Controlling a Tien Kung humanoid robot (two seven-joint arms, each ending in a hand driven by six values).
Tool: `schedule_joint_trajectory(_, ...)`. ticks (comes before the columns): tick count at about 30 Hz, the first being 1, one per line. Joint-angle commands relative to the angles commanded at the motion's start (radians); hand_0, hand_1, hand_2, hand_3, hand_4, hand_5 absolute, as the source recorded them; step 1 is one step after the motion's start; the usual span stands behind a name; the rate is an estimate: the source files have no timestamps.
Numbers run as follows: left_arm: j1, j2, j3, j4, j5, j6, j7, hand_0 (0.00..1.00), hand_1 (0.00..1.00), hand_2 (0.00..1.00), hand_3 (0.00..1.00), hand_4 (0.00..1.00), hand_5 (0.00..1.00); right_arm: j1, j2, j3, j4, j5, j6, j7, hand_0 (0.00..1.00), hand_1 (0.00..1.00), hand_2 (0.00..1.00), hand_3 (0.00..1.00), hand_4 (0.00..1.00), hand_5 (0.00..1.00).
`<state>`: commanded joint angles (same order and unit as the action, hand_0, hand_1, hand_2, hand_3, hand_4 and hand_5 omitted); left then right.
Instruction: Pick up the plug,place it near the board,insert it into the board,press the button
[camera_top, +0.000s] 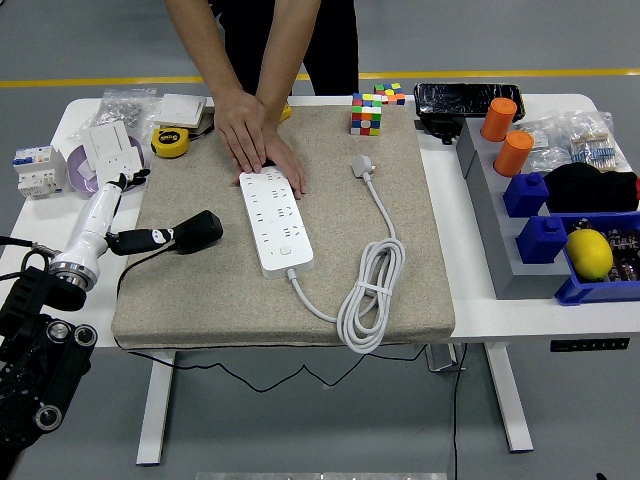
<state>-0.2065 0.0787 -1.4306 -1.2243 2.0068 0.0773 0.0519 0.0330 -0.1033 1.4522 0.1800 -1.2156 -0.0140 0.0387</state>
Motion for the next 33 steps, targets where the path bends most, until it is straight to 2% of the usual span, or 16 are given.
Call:
schedule_joint_trajectory(1,-0.003,0.0,0.005,0.003,-0.001,-0.001,0.0,0.949,0.939,0.823,0.81,0.998,0.173,0.0,0.0,0.0,0.0,0.0,0.0,0.0,0.983,0.908,0.843,0.854,0.998,0.998)
schedule_joint_trajectory(7,-0.044,0.007,0.082,0.054,-0.017,-0.006,0.0,0.949,0.939,0.823,0.81,0.998,0.173,0.001,0.0,-0.001,0.0,0.0,0.0,-0.001,0.983,0.908,0.843,0.854,0.998,0.998)
schedule_joint_trajectory(8,-0.048,0.007,0.088,0.061,-0.018,-0.006,0.0,0.899,0.928,0.811,0.786,0.998,0.172,0.001,0.0,-0.002,0.0,0.0,0.0,-0.001,0.983,0.908,0.843,0.854,0.998,0.998)
schedule_joint_trajectory(13,-0.072,0.006,0.12,0.103,-0.026,-0.007,0.0,0.899,0.928,0.811,0.786,0.998,0.172,0.001,0.0,-0.002,0.0,0.0,0.0,-0.001,0.983,0.908,0.843,0.854,0.998,0.998)
schedule_joint_trajectory(19,-0.109,-0.008,0.144,0.185,-0.024,0.021,-0.016,0.896,0.925,0.811,0.773,0.998,0.168,0.002,0.0,-0.004,0.0,0.0,0.0,-0.001,0.982,0.907,0.843,0.853,0.998,0.998)
schedule_joint_trajectory(21,-0.123,-0.013,0.152,0.209,-0.016,0.031,-0.019,0.863,0.906,0.794,0.737,0.998,0.159,0.004,0.0,-0.007,0.0,0.004,0.001,0.0,0.982,0.907,0.842,0.853,0.998,0.998)
schedule_joint_trajectory(25,-0.141,-0.022,0.155,0.244,0.005,0.048,-0.023,0.863,0.906,0.794,0.737,0.998,0.159,0.006,-0.001,-0.01,0.0,0.007,0.0,0.0,0.982,0.907,0.842,0.853,0.998,0.998)
schedule_joint_trajectory(26,-0.143,-0.023,0.155,0.249,0.009,0.051,-0.023,0.83,0.829,0.684,0.572,0.993,0.068,0.006,-0.001,-0.009,0.0,0.006,0.0,0.0,0.982,0.906,0.843,0.854,0.998,0.998)
schedule_joint_trajectory(31,-0.146,-0.024,0.154,0.264,0.032,0.075,-0.018,0.83,0.829,0.684,0.572,0.993,0.068,0.003,-0.001,-0.004,0.0,0.002,-0.001,-0.002,0.982,0.906,0.843,0.854,0.998,0.998)
schedule_joint_trajectory(32,-0.146,-0.024,0.154,0.266,0.037,0.079,-0.018,0.777,0.703,0.477,0.496,0.87,0.023,0.003,-0.001,-0.004,0.0,0.002,-0.001,-0.002,0.982,0.905,0.843,0.855,0.998,0.998)
schedule_joint_trajectory(33,-0.147,-0.024,0.153,0.267,0.042,0.082,-0.017,0.777,0.703,0.477,0.496,0.87,0.023,0.002,0.0,-0.004,0.0,0.002,-0.001,-0.002,0.982,0.905,0.843,0.855,0.998,0.998)
